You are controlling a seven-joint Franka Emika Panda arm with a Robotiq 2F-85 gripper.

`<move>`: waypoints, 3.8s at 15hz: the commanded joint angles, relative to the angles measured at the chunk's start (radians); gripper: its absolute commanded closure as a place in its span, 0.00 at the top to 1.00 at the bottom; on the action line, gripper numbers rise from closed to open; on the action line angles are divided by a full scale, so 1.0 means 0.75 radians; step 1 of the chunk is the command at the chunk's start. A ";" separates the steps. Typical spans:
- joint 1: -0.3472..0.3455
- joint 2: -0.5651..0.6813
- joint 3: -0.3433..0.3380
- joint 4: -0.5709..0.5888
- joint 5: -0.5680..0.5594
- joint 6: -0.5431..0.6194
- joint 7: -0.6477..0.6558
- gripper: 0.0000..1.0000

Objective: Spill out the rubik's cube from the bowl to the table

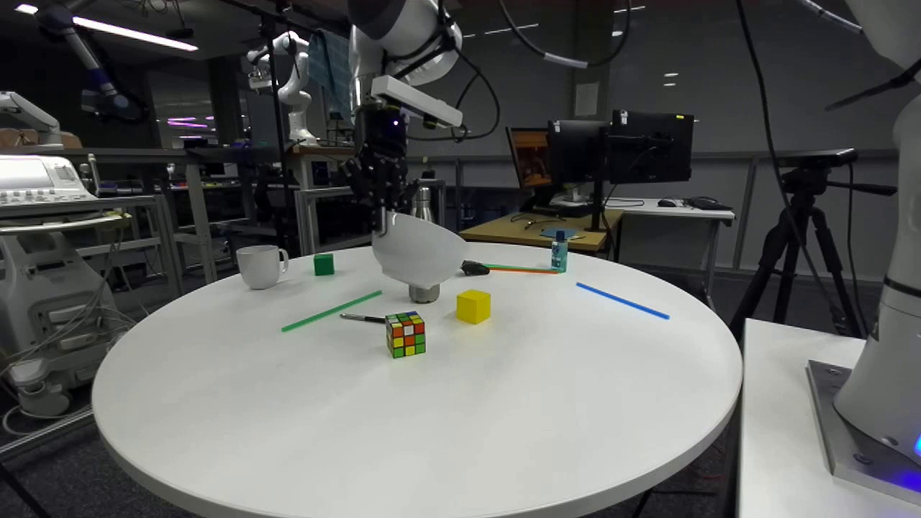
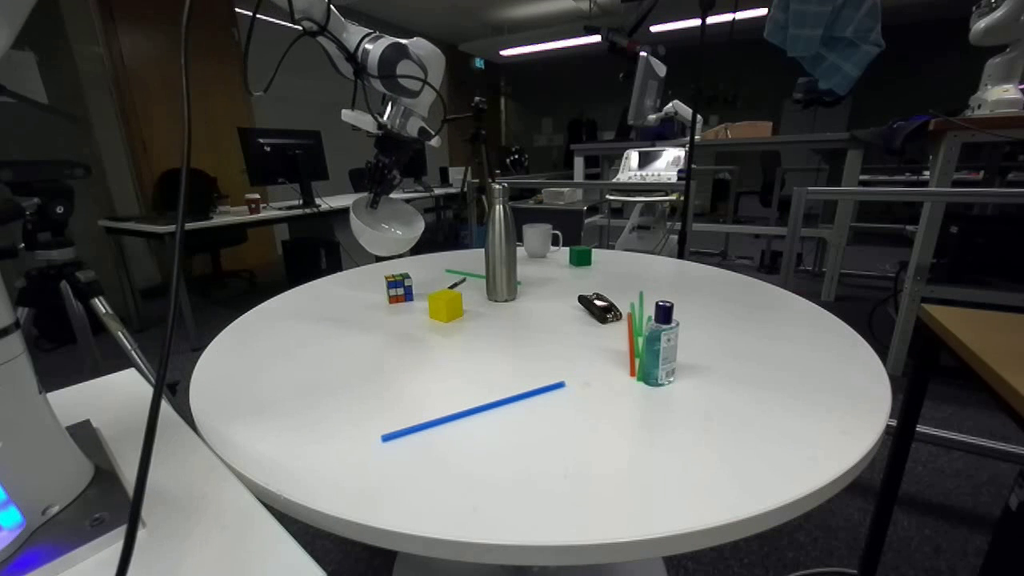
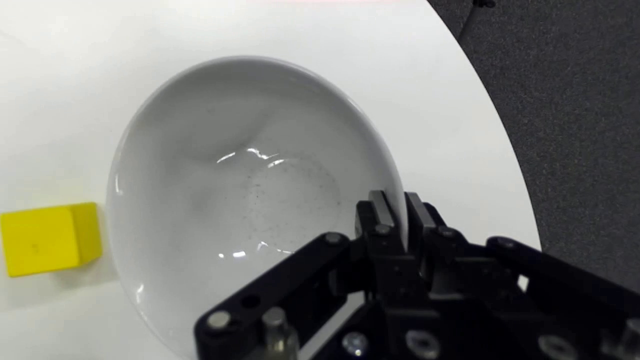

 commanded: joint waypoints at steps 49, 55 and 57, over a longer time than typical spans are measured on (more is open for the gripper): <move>-0.022 -0.579 -0.064 -1.339 -0.601 0.700 0.692 0.03; -0.022 -0.551 -0.079 -1.337 -0.582 0.695 0.684 0.44; -0.020 -0.550 -0.080 -1.336 -0.582 0.695 0.689 0.60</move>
